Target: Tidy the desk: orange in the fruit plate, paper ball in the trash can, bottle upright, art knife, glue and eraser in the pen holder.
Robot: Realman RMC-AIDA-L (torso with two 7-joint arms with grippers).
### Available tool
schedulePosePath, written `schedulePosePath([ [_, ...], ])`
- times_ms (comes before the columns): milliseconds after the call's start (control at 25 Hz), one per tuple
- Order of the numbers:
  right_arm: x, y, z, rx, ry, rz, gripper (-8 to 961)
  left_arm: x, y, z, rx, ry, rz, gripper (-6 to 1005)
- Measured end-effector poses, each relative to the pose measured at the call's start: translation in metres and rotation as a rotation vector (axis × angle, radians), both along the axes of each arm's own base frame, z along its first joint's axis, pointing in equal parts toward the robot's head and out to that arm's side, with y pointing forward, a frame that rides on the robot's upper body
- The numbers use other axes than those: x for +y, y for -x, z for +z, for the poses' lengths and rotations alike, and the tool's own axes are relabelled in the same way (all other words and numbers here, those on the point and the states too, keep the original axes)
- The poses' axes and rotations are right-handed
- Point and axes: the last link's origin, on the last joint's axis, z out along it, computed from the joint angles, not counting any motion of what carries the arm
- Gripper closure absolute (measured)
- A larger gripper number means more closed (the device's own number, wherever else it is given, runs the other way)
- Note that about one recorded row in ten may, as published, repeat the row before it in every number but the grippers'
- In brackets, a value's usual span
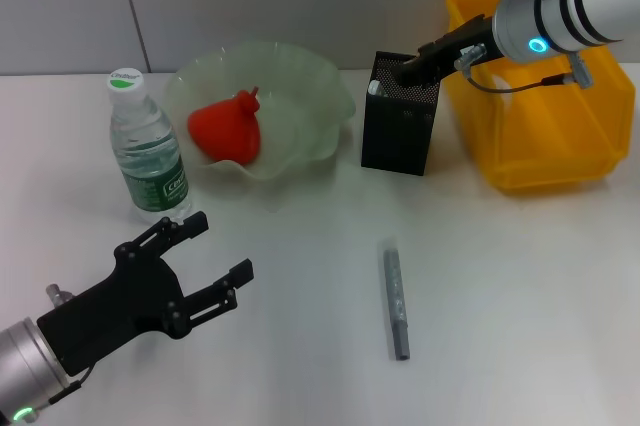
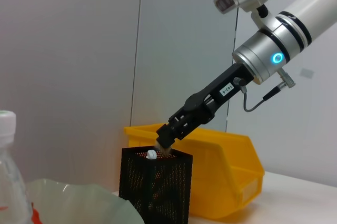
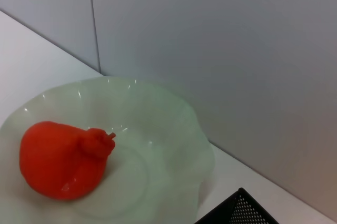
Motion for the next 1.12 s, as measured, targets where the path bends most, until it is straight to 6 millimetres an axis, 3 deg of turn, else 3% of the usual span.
schedulePosePath([
  [160, 0.000, 0.000, 0.000, -0.001, 0.000, 0.001, 475, 0.000, 0.000, 0.000, 0.000, -0.001, -0.001, 158],
  [360, 0.000, 0.000, 0.000, -0.002, 0.001, 0.002, 264, 0.000, 0.000, 0.000, 0.003, 0.002, 0.000, 159],
  [880, 0.001, 0.001, 0.001, 0.003, -0.010, 0.006, 265, 0.000, 0.000, 0.000, 0.004, 0.001, 0.001, 159],
  [1120, -0.005, 0.012, 0.011, 0.120, -0.006, 0.019, 264, 0.000, 0.001, -0.001, 0.008, 0.008, -0.002, 159],
])
